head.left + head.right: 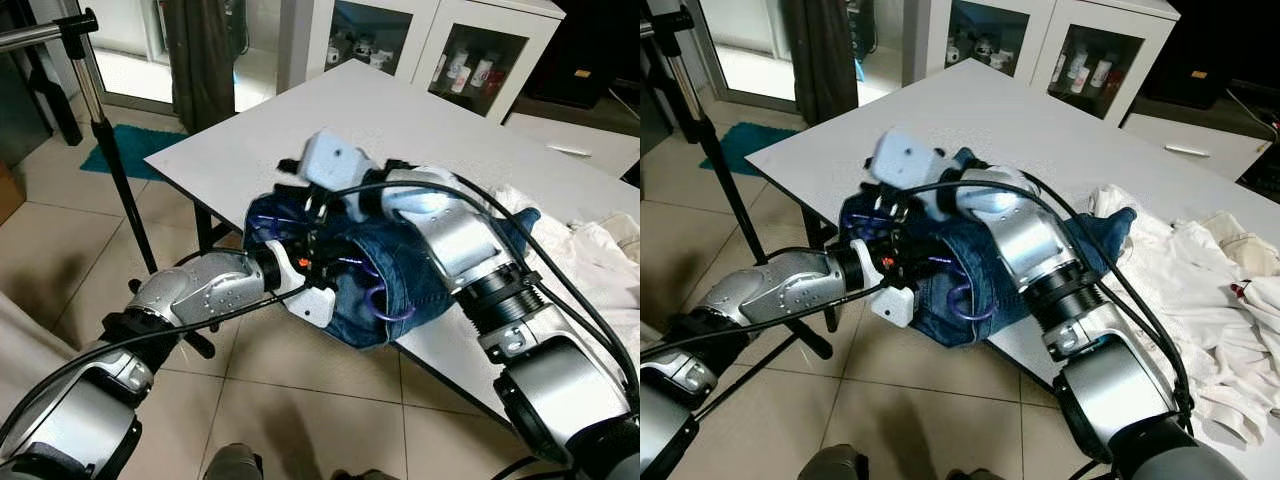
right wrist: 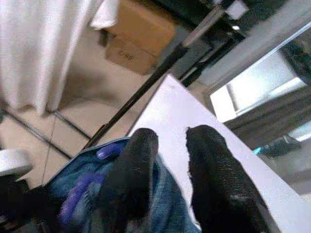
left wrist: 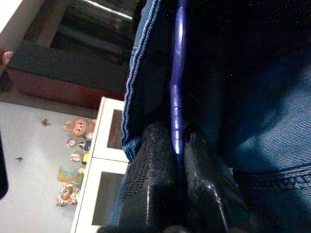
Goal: Hang hanger
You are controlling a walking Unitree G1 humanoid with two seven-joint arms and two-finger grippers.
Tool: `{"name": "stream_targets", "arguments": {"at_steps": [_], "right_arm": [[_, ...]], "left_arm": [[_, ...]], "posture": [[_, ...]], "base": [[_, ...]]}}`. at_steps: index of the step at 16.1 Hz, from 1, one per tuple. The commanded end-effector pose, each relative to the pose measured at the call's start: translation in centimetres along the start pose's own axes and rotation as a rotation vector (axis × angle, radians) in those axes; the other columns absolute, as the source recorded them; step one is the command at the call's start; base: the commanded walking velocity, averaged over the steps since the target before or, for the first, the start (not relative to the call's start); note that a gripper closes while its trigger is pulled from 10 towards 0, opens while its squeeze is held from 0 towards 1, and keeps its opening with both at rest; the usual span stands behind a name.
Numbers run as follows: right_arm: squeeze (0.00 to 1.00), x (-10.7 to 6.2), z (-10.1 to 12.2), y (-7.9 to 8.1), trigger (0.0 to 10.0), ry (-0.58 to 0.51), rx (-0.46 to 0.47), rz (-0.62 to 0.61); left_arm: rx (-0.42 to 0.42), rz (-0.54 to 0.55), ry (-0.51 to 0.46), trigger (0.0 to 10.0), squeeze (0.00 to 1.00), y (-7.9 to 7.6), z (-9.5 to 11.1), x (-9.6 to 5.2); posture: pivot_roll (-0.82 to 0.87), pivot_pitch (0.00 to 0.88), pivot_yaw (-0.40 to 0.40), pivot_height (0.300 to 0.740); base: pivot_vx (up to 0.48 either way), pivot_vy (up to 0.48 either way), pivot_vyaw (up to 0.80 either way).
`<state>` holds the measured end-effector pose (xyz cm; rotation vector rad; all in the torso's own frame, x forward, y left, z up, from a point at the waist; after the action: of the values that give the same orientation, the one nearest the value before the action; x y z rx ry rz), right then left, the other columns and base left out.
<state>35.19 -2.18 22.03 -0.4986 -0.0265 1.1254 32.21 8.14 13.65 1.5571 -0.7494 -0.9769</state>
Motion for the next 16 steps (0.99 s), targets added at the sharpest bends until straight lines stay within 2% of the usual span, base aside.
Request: {"name": "stream_targets", "arguments": {"at_steps": [1,4,5,6,10,14,15,16], "right_arm": [[0.94,-0.1,0.3,-0.1,10.0,0.024,-0.032,0.014],[0.88,0.5,-0.6,0.5,10.0,0.099,-0.068,0.004],[0.78,0.8,-1.1,0.6,10.0,0.13,-0.07,-0.014],[0.0,1.0,-1.7,0.6,10.0,0.162,-0.067,-0.045],[0.0,1.1,-2.4,-0.3,10.0,0.2,-0.029,-0.148],[0.0,1.4,-3.3,1.0,10.0,0.236,0.006,-0.06],[0.0,1.4,-3.5,1.1,9.5,0.241,0.009,-0.055],[0.0,1.5,-3.5,1.1,7.9,0.244,0.011,-0.054]], "left_arm": [[0.033,-0.001,-0.022,10.0,0.0,0.5,0.2,0.5],[0.049,-0.015,-0.02,10.0,0.0,0.5,0.1,0.7],[0.053,-0.018,-0.021,10.0,0.0,0.5,0.1,0.8],[0.057,-0.018,-0.022,10.0,0.0,0.5,0.0,0.9],[0.065,-0.017,-0.024,10.0,0.0,0.6,0.0,1.0],[0.076,-0.023,-0.021,10.0,0.0,0.6,-0.2,1.1],[0.078,-0.023,-0.02,10.0,0.0,0.6,-0.2,1.1],[0.079,-0.022,-0.019,10.0,0.0,0.7,-0.2,1.1]], "posture": [[0.28,0.011,-0.096,0.74],[0.27,0.007,-0.092,0.74],[0.27,0.007,-0.092,0.74],[0.27,0.006,-0.09,0.74],[0.27,0.005,-0.089,0.74],[0.27,0.0,-0.092,0.74],[0.27,0.0,-0.092,0.74],[0.27,0.0,-0.092,0.74]], "base": [[0.0,0.0,0.0],[0.0,0.0,0.0],[0.0,0.0,0.0],[0.0,0.0,0.0],[0.0,0.0,0.0],[0.0,0.0,0.0],[0.0,0.0,0.0],[0.0,0.0,0.0]]}}
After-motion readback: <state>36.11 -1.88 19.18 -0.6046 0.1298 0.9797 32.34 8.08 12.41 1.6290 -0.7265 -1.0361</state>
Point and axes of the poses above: a point about 5 cm out from each wrist's last joint towards the gripper, its own x axis pointing out of the wrist towards the gripper, its own z axis along the axis of the wrist's last joint, y = z × x, the point moved 1 cm from there along x, pointing out of the wrist towards the gripper, and after that the axes turned 12 degrees about x, right-handed, at the moved point
